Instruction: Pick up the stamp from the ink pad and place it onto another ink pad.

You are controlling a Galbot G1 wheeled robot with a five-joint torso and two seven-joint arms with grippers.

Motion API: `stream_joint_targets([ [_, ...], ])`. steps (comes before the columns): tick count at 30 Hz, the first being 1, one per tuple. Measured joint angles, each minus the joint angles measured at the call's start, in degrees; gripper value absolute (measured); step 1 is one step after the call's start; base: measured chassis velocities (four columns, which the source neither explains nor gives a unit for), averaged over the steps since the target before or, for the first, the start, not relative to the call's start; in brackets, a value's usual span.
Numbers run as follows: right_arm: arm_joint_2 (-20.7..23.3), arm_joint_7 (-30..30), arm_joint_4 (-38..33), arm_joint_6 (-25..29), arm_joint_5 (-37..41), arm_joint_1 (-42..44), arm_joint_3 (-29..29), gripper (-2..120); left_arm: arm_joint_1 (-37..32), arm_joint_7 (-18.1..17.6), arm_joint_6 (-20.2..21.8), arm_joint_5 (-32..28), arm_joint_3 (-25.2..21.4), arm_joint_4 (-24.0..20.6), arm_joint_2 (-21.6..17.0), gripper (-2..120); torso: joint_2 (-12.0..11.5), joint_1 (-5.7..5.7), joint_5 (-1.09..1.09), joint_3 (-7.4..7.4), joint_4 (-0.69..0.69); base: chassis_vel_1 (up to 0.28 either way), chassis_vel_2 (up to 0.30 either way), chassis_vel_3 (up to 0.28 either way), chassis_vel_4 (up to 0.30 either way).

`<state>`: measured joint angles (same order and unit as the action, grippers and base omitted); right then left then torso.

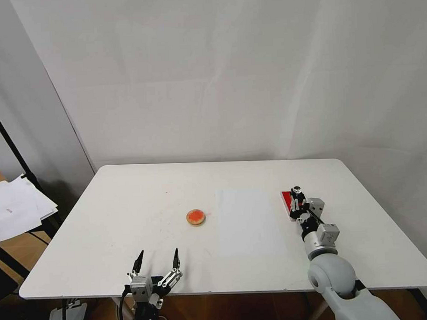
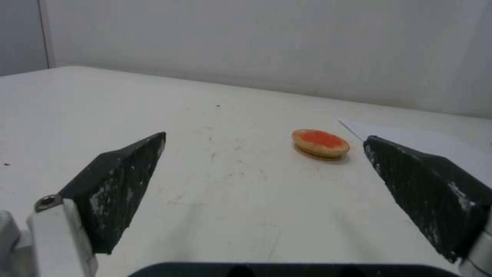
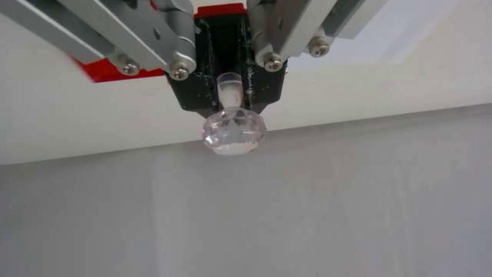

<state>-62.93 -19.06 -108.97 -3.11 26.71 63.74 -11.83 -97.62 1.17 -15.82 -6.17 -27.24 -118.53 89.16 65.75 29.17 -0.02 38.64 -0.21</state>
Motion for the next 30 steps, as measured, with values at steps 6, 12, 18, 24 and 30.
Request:
stream_joint_targets([
  [6, 1.03, 1.37, -3.42, -0.27, 0.73, 0.05, 7.54, 9, 0.0, 0.0, 0.0, 0.0, 0.0, 0.0, 0.0, 102, 0.0, 0.0, 0.01, 0.0, 0.02, 0.0, 0.0, 0.0, 0.0],
  [12, 1.9, 1.39, -2.12, -1.01, 2.91, -1.81, 12.13, 9, 0.0, 0.0, 0.0, 0.0, 0.0, 0.0, 0.0, 102, 0.0, 0.0, 0.01, 0.0, 0.01, 0.0, 0.0, 0.0, 0.0],
  [18, 2.13, 0.39, 1.06, -2.17, 5.15, -3.34, 14.42, 9, 0.0, 0.0, 0.0, 0.0, 0.0, 0.0, 0.0, 102, 0.0, 0.0, 0.02, 0.0, 0.01, 0.0, 0.0, 0.0, 0.0],
  [24, 2.71, -0.2, 1.54, -3.35, 5.52, -4.06, 15.46, 9, 0.0, 0.0, 0.0, 0.0, 0.0, 0.0, 0.0, 102, 0.0, 0.0, 0.01, 0.0, 0.01, 0.0, 0.0, 0.0, 0.0],
  [30, 2.77, -0.41, 1.36, -3.71, 5.44, -2.76, 16.47, 9, 0.0, 0.0, 0.0, 0.0, 0.0, 0.0, 0.0, 102, 0.0, 0.0, 0.01, -0.01, 0.01, 0.0, 0.0, 0.0, 0.0],
])
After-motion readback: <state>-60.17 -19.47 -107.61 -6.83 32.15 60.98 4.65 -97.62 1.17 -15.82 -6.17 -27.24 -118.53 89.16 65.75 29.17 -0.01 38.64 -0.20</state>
